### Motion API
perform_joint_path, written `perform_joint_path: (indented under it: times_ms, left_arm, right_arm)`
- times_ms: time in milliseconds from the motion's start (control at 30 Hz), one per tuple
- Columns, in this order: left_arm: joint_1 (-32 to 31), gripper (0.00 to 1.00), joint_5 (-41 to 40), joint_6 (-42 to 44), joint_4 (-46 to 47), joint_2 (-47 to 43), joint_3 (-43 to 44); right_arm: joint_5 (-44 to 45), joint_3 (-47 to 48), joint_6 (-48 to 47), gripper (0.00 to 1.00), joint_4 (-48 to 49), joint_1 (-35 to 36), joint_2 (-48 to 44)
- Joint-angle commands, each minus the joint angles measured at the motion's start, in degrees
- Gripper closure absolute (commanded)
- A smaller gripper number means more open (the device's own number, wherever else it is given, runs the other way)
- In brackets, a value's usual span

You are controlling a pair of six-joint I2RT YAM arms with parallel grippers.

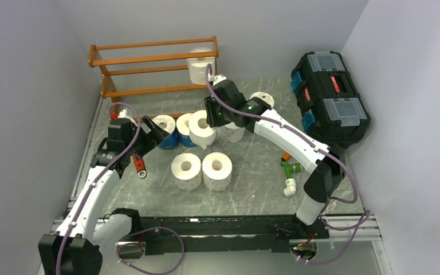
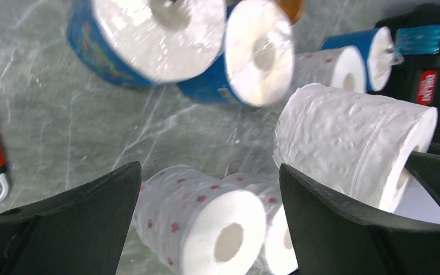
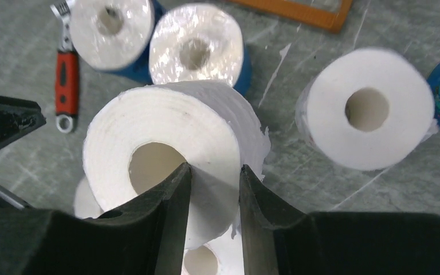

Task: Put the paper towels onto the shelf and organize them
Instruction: Pick up the paper towel from the center of the board, then place the paper towel on the shelf.

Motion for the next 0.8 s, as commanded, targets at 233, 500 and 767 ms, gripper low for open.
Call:
perform_joint_path:
  times_ms: [233,500,767]
  left_arm:
    - [0.0,0.04,-6.9,-2.0,5.9,-3.6,8.7]
    - [-0.1,0.01,-9.1,4.4,27.3,-6.1,2.0]
    - [-0.1,0.01,-1.5,22.8,43.4,-3.5,-0.8]
  right_arm:
    - [-8.9,17.3,10.1,0.74,0.8,-8.2,4.5]
    - [-9.4,37.0,10.4,0.75,-4.5,-8.6,16.1]
    - [-10.6,39.7,11.7,0.74,-2.6,-8.6,20.1]
